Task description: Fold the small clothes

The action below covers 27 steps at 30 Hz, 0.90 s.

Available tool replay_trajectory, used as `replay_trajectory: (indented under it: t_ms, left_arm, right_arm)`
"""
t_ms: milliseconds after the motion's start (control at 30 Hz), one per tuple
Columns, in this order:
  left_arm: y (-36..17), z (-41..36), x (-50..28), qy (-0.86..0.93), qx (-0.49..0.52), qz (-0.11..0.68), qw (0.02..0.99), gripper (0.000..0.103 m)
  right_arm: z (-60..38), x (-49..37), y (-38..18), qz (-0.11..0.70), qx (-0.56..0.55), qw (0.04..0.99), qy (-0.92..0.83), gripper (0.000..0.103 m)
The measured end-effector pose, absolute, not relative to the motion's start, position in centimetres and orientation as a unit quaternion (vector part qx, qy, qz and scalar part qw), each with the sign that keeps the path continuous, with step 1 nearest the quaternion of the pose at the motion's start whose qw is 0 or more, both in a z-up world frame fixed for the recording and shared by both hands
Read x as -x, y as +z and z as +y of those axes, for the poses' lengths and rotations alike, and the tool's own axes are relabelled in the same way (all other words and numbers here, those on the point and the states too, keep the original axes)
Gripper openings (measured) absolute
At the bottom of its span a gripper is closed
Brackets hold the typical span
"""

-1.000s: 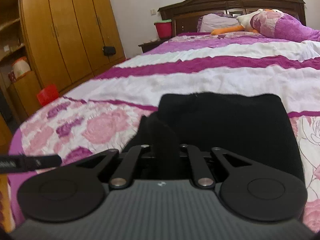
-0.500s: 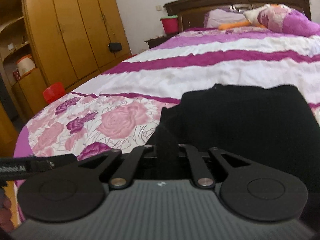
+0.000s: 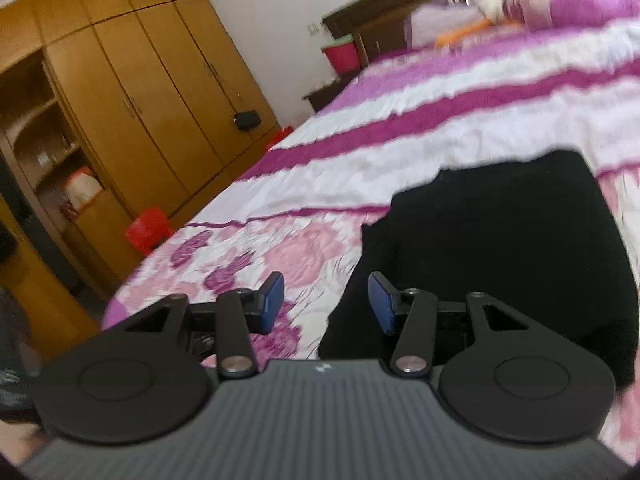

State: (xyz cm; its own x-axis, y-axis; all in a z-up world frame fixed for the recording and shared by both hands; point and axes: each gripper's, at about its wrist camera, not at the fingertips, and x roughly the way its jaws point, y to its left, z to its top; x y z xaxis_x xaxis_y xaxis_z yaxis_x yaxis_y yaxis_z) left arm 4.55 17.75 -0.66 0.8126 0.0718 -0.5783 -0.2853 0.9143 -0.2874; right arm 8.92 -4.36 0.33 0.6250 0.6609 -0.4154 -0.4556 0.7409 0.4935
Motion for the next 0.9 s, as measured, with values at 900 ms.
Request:
replay_trajectory:
  t_ms: [900]
  left_arm:
    - [-0.7,9.6,-11.5,-0.054,0.173,0.323,0.929,0.060]
  right_arm:
    - [-17.8,-9.2,-3.3,0.290,-0.258,0.910,0.144,0.052]
